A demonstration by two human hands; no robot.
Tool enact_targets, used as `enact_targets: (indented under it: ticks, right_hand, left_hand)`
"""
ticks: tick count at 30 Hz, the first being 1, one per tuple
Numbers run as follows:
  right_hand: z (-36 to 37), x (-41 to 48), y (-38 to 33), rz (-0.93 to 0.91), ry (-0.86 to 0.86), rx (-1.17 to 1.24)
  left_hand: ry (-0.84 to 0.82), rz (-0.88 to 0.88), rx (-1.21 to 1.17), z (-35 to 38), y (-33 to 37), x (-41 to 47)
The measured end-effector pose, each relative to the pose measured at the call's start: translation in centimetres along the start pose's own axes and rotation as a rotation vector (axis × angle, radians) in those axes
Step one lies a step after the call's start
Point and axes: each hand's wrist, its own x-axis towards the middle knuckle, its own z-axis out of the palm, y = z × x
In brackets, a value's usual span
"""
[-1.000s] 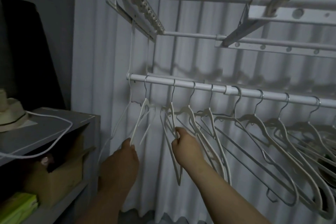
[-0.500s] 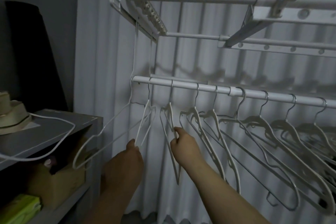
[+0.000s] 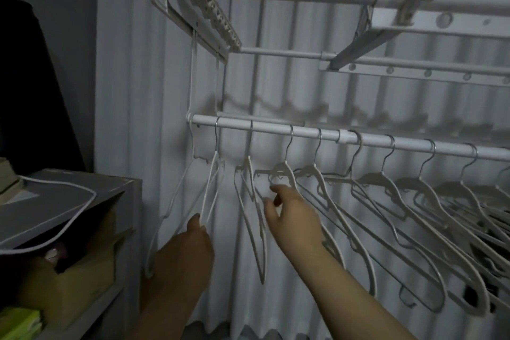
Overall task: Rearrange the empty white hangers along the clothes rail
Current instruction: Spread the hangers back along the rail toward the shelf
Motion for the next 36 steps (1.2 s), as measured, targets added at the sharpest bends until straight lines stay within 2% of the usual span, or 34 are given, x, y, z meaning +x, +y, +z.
enact_targets:
  ticks: [2, 4, 8, 10, 17, 36]
  right_hand:
    - [-1.2, 0.3, 0.9, -0.136, 0.212, -0.133]
    - [-2.4, 0.6, 2.3, -0.175, 0.271, -0.281]
    - [-4.1, 0.6, 3.6, 0.061, -0.065, -0.358]
    - [-3.9, 0.3, 4.1, 0.142, -0.168, -0.351]
    - [-2.9, 0.3, 5.1, 0.241, -0.207, -0.300]
    - [-1.1, 0.9, 3.9, 0.239, -0.257, -0.243]
  left_hand:
    - [0.018, 0.037, -0.055, 0.3, -0.4, -0.1]
    - [0.034, 0.048, -0.064, 0.6, -0.5, -0.2]
    - [0.059, 0.044, -0.059, 0.8, 0.0, -0.5]
    - [0.043, 0.054, -0.058, 0.7, 0.1, -0.5]
    - [0.026, 0.037, -0.057, 0.5, 0.5, -0.6]
    - [0.014, -0.019, -0.082, -0.5, 0.1, -0.5]
